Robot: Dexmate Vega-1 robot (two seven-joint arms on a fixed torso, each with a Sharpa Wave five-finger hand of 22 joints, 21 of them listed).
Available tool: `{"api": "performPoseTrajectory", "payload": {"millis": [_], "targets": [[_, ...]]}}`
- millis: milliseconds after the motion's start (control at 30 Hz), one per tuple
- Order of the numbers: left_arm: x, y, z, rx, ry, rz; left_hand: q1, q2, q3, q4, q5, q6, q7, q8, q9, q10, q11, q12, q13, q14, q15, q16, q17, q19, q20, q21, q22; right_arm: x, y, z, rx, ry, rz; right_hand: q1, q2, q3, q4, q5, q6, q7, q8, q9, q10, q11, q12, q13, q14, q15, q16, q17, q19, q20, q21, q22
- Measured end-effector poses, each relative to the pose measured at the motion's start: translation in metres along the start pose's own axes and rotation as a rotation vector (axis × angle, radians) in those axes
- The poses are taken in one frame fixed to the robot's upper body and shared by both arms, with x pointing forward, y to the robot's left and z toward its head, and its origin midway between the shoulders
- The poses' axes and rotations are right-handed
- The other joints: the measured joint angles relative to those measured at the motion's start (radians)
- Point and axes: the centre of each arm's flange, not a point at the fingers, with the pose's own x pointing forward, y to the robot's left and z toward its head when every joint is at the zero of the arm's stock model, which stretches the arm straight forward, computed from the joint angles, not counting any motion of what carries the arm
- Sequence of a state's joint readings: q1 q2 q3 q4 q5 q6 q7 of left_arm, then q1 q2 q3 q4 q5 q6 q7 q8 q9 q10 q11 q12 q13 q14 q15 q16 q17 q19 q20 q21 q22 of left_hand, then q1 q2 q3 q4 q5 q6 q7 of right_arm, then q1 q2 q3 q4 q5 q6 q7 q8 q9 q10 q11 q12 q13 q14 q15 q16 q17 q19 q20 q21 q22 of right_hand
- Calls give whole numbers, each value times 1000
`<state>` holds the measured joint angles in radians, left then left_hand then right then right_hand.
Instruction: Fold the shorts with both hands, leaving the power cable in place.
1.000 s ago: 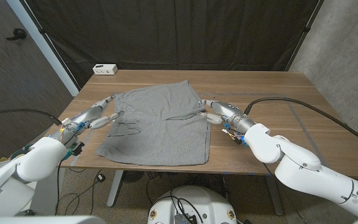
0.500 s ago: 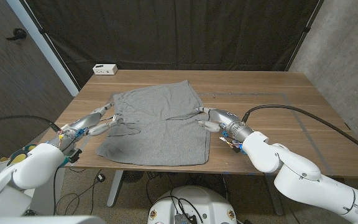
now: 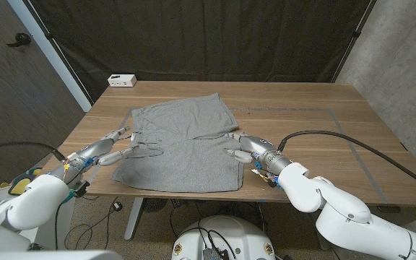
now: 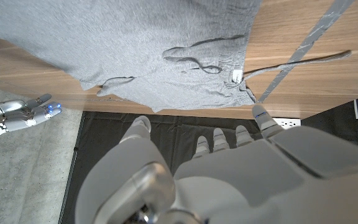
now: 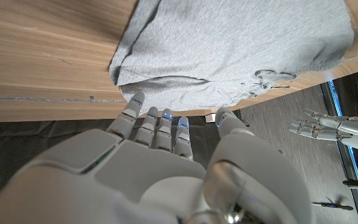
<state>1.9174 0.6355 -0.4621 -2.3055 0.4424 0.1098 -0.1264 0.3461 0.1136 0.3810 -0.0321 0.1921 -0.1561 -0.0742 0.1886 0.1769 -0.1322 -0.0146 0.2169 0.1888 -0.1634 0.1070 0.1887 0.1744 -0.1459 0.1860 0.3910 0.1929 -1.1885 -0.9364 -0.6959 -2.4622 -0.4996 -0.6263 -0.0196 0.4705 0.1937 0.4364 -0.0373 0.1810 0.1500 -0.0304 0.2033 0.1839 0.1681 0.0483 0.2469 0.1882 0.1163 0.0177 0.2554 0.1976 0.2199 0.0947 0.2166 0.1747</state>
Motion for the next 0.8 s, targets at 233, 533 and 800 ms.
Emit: {"api": "performPoseTrajectory", "payload": {"millis": [233,533,800], "targets": [[-3,-3,-3,30,9,-20,26,-6,4,-28,0,7,-4,0,1,11,-11,0,-3,11,-11,0,0,14,-11,-8,-2,-4,11,2,9,19,6,0,0,4,-4,0,0,0,0,0,4,-4,0,0,0,0,0,0,4,-4,0,0],[-5,-8,-10,75,37,-50,61,-10,10,-65,0,45,-6,8,0,37,-13,0,-3,21,-21,0,-2,40,-19,-8,-2,-7,24,2,16,47,18,17,-9,13,-13,0,0,0,0,0,7,-7,-7,0,5,-5,-4,-2,7,-7,0,-2],[-6,-11,-12,143,63,-68,125,-15,25,-110,0,98,-9,19,0,74,-34,5,-3,47,-36,0,-2,78,-22,-8,-5,-9,33,2,3,72,24,64,-15,40,-40,0,6,-6,-4,0,13,-13,-12,0,15,-15,-15,-8,29,-15,0,-3]]}}
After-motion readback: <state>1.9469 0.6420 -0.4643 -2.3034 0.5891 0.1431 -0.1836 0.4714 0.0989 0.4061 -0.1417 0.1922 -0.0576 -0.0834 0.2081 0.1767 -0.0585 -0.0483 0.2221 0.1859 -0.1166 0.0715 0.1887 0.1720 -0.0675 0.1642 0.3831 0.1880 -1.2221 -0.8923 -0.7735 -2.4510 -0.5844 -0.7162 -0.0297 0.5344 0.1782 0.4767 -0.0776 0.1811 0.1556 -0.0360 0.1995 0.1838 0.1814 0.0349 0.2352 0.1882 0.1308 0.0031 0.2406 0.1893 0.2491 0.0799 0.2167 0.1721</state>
